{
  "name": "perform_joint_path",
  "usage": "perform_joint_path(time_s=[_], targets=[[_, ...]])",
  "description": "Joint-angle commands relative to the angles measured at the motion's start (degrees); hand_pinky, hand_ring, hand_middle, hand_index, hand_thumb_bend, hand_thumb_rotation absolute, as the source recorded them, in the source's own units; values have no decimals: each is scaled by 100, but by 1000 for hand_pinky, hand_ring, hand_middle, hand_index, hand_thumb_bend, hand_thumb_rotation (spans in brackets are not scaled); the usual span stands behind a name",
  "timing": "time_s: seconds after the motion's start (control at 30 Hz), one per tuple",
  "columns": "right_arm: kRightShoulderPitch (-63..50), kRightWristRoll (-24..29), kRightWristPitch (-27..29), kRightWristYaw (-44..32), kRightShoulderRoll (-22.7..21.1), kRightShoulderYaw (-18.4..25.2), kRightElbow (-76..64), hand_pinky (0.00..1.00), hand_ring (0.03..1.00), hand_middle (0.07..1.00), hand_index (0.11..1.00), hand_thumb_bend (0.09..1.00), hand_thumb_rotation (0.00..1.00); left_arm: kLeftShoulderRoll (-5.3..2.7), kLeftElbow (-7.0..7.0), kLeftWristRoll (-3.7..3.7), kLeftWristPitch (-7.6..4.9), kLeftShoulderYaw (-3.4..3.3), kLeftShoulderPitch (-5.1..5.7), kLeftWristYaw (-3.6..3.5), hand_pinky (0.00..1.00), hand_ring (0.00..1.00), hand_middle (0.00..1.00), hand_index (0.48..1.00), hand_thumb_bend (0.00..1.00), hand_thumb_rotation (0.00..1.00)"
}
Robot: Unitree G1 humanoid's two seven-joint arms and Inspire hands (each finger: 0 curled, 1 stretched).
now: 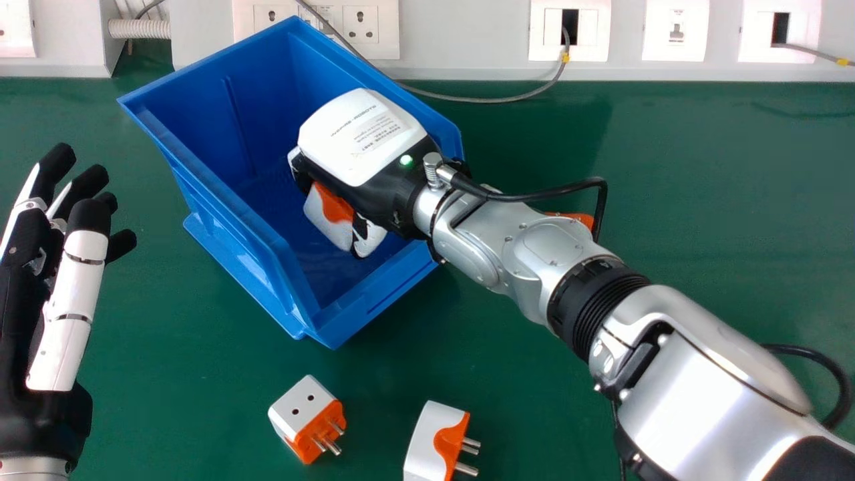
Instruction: Pick all objects and put in blue box
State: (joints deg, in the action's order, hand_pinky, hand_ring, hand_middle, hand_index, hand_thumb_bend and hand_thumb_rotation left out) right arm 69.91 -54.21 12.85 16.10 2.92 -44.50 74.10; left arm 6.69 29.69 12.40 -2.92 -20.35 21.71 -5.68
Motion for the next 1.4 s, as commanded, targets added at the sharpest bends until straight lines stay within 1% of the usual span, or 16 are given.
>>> perform_joint_path(time_s=[0.0, 0.13, 0.23, 0.4, 0.63, 0.77, 0.97, 1.03, 1.1, 1.13, 1.3, 1.37], targets=[[118, 13, -29, 89, -9, -4, -76, 444, 716, 744, 703, 436, 0, -14, 95, 21, -65, -4, -5, 22, 823, 901, 905, 930, 501, 746], [137, 56, -50, 1, 9, 9, -64, 447, 727, 753, 713, 435, 0, -37, 114, -7, -51, 6, 6, 41, 822, 900, 903, 929, 502, 746], [136, 53, -81, 5, 20, 5, -67, 447, 729, 755, 716, 435, 0, -49, 101, -23, -66, 9, 8, 42, 822, 900, 904, 929, 502, 746], [134, 35, -101, 34, 32, -15, -68, 448, 735, 760, 726, 435, 0, -41, 8, -10, -113, -2, -11, 28, 826, 901, 903, 931, 498, 746], [142, 61, -73, 29, 23, 1, -89, 449, 735, 761, 727, 435, 0, -35, 26, -11, -93, 14, -1, 25, 825, 903, 908, 932, 495, 745], [146, 89, -55, 30, 6, 32, -113, 449, 735, 761, 727, 434, 0, -33, 28, 3, -91, 10, 3, 18, 830, 908, 913, 936, 493, 744], [181, 112, -10, 89, -48, 78, -187, 448, 735, 759, 724, 433, 0, -32, -14, 26, -109, -3, -24, 3, 837, 912, 918, 939, 491, 745], [204, 129, 27, 80, -71, 105, -262, 448, 734, 759, 723, 431, 0, -26, 10, 28, -83, 0, -39, 7, 835, 911, 917, 938, 491, 745], [227, 149, 81, 64, -108, 147, -365, 447, 733, 759, 721, 430, 0, -25, 84, 23, -38, 11, -38, 22, 832, 910, 916, 938, 491, 744], [236, 158, 108, 55, -126, 168, -414, 447, 732, 762, 722, 428, 0, -20, 98, 26, -22, 10, -47, 27, 830, 909, 916, 938, 491, 743], [241, 200, 291, 49, -273, 294, -728, 445, 734, 771, 726, 426, 0, -9, 141, 21, 65, 19, -115, 61, 831, 909, 916, 939, 491, 742], [215, 235, 352, 67, -335, 352, -859, 445, 739, 784, 734, 424, 0, 4, 145, 7, 110, 18, -159, 78, 840, 914, 920, 943, 489, 744]])
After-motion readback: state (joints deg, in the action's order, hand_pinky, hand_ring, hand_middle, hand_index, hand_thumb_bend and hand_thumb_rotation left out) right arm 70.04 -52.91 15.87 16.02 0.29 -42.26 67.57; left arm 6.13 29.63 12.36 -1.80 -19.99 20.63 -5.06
